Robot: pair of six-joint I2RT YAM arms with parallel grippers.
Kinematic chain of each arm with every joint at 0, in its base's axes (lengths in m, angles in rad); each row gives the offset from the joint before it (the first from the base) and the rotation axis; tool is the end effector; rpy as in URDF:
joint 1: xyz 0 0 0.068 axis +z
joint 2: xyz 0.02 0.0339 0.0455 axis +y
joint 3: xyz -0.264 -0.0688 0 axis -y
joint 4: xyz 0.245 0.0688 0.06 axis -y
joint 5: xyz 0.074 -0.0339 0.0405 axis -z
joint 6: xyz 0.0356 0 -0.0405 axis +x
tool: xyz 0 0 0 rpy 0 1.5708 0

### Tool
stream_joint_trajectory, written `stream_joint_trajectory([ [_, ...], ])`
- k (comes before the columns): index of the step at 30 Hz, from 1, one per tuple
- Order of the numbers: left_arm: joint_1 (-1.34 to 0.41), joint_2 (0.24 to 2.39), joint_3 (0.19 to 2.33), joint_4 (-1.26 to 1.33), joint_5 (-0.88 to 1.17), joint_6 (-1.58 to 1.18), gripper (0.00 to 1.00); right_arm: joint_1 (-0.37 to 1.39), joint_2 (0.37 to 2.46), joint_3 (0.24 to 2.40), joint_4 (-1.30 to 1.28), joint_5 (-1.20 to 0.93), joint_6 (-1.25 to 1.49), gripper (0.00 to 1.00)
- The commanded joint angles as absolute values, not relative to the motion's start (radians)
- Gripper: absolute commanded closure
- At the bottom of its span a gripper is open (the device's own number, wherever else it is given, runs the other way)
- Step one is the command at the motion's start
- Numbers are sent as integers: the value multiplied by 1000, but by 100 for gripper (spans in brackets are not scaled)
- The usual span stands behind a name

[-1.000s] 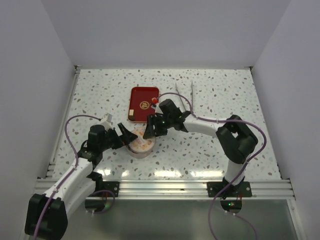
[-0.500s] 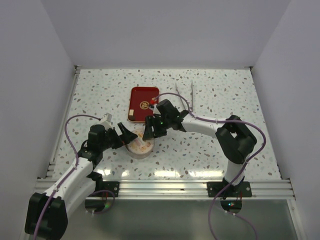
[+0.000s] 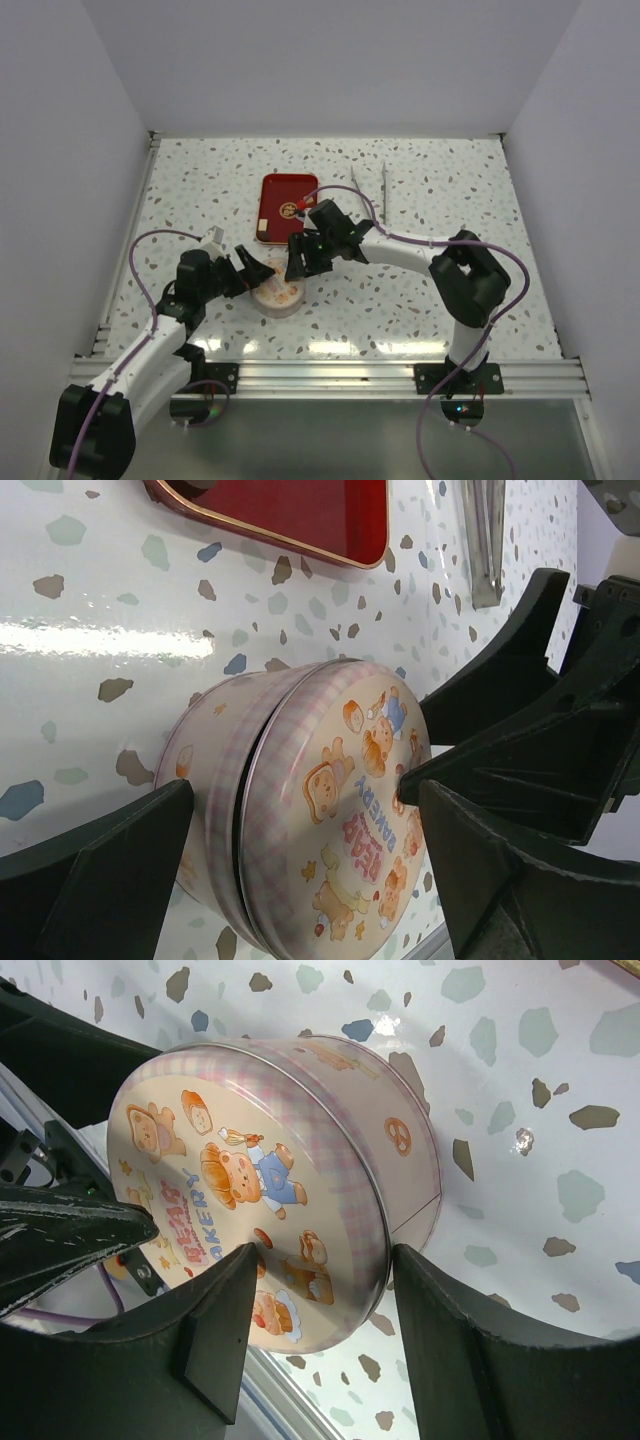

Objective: Pack the chocolate

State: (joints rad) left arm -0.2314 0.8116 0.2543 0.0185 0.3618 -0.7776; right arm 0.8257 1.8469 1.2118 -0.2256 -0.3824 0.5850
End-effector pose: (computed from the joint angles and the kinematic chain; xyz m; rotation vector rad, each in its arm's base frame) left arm 0.1626 -0.0513 0.1713 -0.3765 2.1970 -0.9629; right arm 0.2578 0.2990 0.1893 -0.5076 2.6110 1.0287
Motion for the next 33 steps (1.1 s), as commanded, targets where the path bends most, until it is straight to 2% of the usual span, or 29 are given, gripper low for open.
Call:
stream_joint_trajectory([
  [1, -268, 796, 255, 117, 528, -847, 3, 894, 1884, 1250, -169, -426, 591, 42],
  [11, -268, 730, 284, -66, 410, -813, 7, 896, 1882, 1252, -176, -422, 586, 42],
  [19, -268, 686, 298, -101, 353, -819, 0, 896, 1881, 1252, -179, -419, 584, 42],
  [25, -267, 669, 305, -106, 341, -821, 0, 896, 1876, 1247, -176, -416, 586, 42],
  [33, -267, 618, 374, -248, 235, -790, 0, 896, 1870, 1241, -176, -410, 584, 42],
])
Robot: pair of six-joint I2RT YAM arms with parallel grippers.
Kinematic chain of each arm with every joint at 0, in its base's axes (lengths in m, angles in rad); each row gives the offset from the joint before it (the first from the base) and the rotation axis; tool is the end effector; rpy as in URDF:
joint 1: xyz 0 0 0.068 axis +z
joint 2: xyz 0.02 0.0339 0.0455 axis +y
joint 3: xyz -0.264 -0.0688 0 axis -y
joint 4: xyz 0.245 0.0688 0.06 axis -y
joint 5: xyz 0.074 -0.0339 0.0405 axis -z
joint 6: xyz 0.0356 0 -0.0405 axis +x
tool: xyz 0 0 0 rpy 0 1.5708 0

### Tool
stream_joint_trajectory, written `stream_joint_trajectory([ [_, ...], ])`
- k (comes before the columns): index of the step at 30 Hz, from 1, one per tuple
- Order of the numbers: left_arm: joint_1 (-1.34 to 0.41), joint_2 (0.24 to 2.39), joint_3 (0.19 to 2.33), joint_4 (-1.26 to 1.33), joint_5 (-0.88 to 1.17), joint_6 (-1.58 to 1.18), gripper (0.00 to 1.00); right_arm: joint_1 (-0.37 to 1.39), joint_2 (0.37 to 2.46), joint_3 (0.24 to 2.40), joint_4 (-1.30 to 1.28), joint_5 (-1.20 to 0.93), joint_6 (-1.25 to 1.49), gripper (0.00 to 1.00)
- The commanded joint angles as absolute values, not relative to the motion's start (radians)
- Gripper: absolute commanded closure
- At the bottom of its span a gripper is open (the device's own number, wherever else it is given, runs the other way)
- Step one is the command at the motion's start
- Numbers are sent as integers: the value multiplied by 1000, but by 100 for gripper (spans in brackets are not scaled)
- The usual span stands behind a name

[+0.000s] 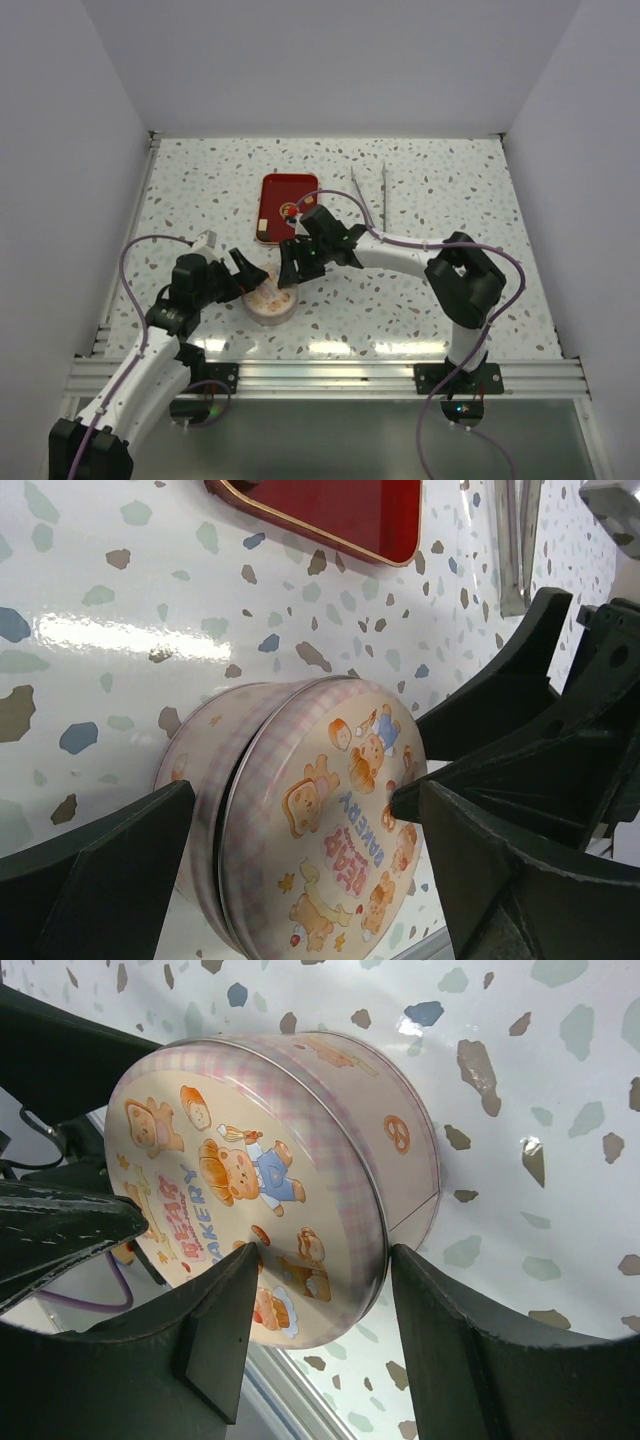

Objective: Pack the chocolate

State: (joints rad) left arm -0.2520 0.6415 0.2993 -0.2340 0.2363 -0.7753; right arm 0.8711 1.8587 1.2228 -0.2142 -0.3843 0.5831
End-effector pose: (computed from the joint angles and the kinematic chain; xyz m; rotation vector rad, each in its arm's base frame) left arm 0.1437 -0.0456 0.1866 -0.4416 2.2090 -0.8320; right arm 0.2463 0.3133 0.1890 -0.5734 2.5987 1.0505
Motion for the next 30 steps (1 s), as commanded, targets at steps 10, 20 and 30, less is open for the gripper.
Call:
stream_joint_trajectory([
  [10, -267, 609, 416, -392, 157, -770, 0, 896, 1868, 1239, -176, -407, 586, 42],
  [20, -270, 623, 416, -477, 127, -776, 0, 896, 1859, 1236, -175, -400, 586, 42],
  [30, -298, 634, 437, -567, 77, -836, 0, 896, 1848, 1230, -173, -393, 586, 42],
])
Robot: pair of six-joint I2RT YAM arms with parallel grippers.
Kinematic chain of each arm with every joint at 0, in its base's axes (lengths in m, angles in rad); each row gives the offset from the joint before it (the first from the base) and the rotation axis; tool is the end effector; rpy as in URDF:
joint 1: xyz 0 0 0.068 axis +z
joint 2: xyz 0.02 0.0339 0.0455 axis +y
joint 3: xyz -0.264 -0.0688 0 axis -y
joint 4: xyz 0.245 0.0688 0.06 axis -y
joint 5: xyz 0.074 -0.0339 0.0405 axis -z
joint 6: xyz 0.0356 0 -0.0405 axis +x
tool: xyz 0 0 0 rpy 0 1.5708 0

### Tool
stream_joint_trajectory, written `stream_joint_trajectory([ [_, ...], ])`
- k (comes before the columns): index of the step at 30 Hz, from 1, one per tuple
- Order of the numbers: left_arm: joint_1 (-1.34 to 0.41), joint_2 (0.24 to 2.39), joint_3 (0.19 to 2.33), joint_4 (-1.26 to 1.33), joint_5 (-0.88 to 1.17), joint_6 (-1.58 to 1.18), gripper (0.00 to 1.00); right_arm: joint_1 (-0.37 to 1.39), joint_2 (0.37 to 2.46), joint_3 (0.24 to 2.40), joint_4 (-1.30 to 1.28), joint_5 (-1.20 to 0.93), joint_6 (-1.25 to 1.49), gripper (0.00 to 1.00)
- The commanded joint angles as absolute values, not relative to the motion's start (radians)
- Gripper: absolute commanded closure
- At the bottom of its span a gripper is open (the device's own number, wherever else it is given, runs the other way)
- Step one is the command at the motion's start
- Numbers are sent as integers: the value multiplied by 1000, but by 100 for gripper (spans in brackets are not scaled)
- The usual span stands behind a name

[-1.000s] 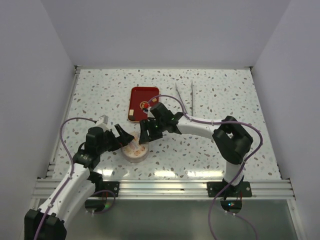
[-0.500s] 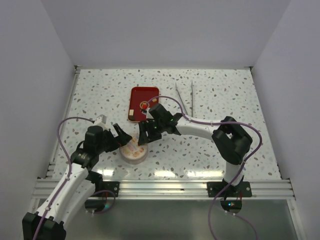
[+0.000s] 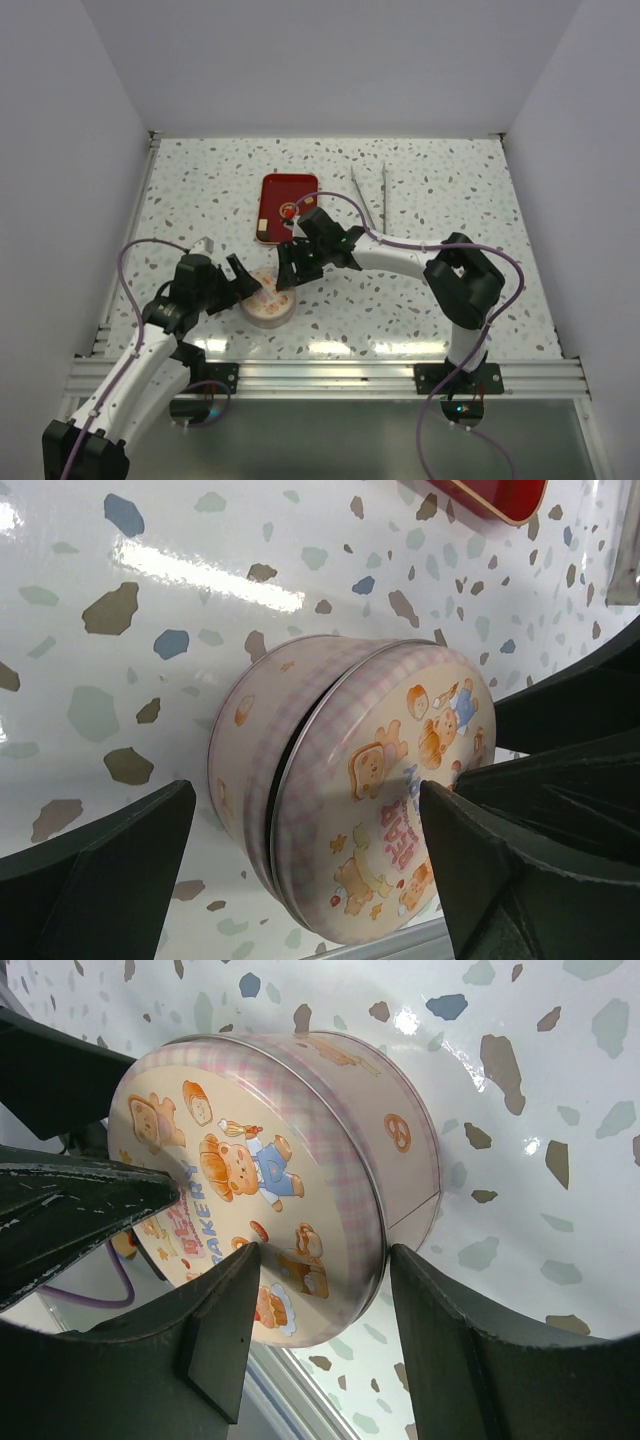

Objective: Pack the chocolate

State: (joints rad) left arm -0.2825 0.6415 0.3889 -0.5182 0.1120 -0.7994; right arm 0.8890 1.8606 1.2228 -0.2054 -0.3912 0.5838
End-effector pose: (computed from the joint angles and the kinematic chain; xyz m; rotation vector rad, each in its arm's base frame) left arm 0.1325 -0.0426 0.1921 -0.5661 2.3669 -0.6466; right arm 0.2410 0.3184 0.1890 -0.6012 2.5924 1.0681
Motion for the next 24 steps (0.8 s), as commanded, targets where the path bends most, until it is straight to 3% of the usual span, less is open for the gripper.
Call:
stream_joint_trajectory([
  [1, -305, 632, 442, -581, 72, -839, 0, 896, 1848, 1229, -173, -393, 586, 42],
  [6, -316, 627, 446, -601, 51, -856, 7, 894, 1847, 1229, -170, -391, 588, 42],
  [10, -321, 629, 445, -606, 43, -864, 18, 896, 1844, 1224, -170, -390, 589, 42],
  [14, -322, 634, 439, -600, 46, -865, 36, 896, 1839, 1223, -170, -390, 588, 42],
  [20, -330, 641, 437, -595, 52, -865, 49, 896, 1833, 1216, -170, -385, 589, 42],
  [24, -339, 644, 436, -592, 57, -864, 52, 896, 1825, 1216, -172, -379, 586, 42],
])
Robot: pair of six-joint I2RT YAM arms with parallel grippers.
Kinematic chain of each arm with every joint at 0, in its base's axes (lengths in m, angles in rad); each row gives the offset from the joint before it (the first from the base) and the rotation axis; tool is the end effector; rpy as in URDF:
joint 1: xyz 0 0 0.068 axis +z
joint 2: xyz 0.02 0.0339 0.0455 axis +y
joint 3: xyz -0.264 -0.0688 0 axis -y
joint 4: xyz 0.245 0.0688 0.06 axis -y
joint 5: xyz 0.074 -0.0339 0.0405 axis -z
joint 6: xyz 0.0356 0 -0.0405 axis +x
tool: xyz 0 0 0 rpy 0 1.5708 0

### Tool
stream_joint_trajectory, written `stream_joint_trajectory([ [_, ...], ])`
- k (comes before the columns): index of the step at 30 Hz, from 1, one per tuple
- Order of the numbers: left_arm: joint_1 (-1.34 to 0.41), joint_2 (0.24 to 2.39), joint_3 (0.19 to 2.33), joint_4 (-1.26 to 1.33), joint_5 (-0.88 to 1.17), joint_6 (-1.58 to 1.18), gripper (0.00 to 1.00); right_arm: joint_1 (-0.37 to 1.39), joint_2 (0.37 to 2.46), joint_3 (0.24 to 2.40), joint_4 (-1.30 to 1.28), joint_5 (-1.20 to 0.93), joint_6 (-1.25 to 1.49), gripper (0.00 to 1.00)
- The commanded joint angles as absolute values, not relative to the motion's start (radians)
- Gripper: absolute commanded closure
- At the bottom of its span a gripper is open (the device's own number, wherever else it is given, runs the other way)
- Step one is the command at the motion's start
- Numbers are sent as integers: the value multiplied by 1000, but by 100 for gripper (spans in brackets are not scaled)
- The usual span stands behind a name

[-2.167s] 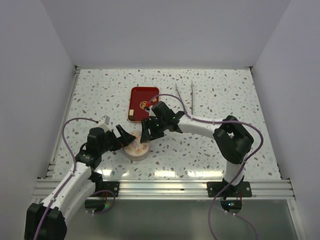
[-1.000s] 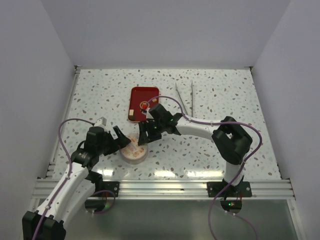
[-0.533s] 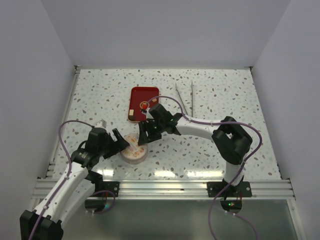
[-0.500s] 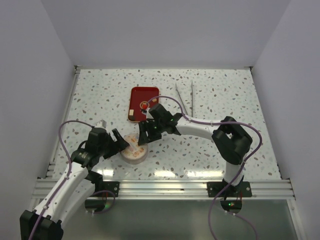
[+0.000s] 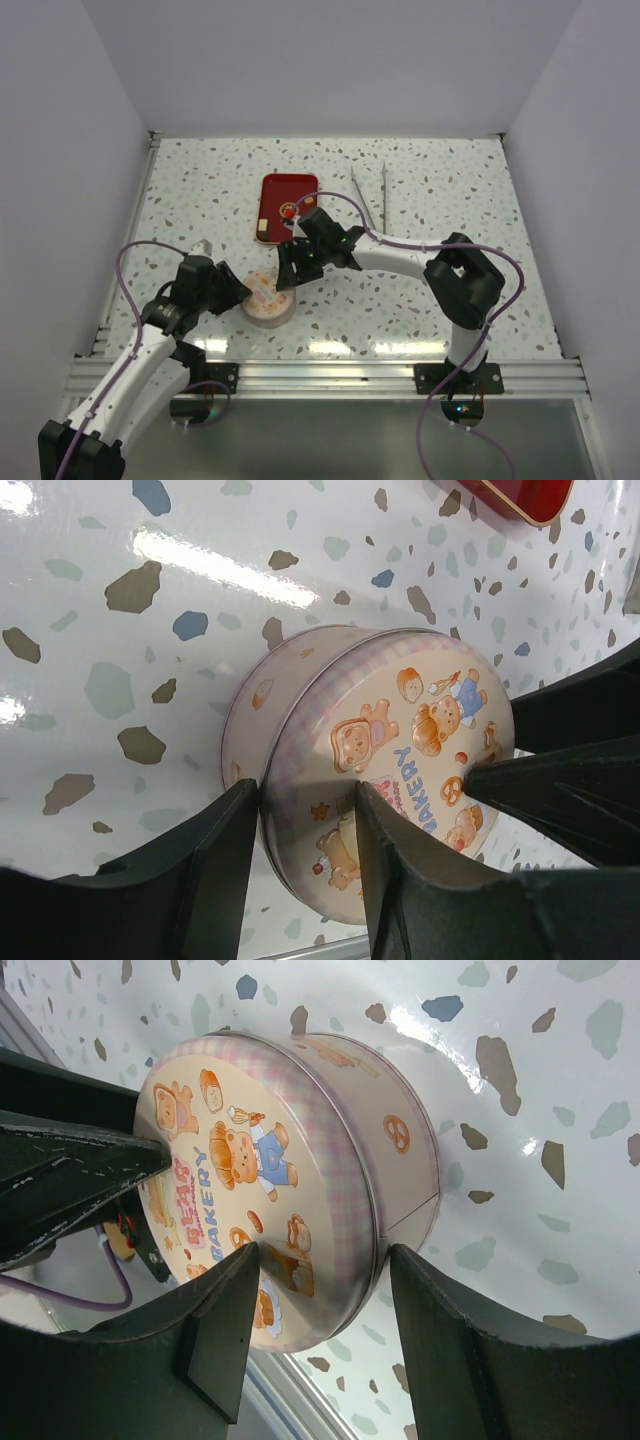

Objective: Pack the chocolate

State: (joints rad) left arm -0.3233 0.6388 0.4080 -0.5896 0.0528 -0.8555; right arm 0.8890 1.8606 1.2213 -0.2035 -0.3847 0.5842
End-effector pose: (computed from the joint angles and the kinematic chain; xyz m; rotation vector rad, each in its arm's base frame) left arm 0.1274 -0.0447 0.1931 -0.6273 2.3997 -0.5974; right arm 0.2411 0.3183 0.1886 -0.5970 2.5912 1.0612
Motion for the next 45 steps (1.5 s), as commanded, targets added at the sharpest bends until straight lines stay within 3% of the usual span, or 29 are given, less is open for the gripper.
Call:
stream_joint_trajectory([
  [1, -344, 647, 436, -592, 57, -864, 53, 896, 1825, 1216, -173, -377, 584, 42],
  [4, -356, 652, 433, -591, 57, -864, 59, 896, 1822, 1216, -179, -371, 581, 42],
  [27, -368, 891, 333, -236, 193, -833, 62, 845, 1793, 1169, -322, -155, 522, 42],
  [45, -407, 934, 342, -213, 179, -819, 60, 845, 1829, 1078, -330, -78, 502, 41],
])
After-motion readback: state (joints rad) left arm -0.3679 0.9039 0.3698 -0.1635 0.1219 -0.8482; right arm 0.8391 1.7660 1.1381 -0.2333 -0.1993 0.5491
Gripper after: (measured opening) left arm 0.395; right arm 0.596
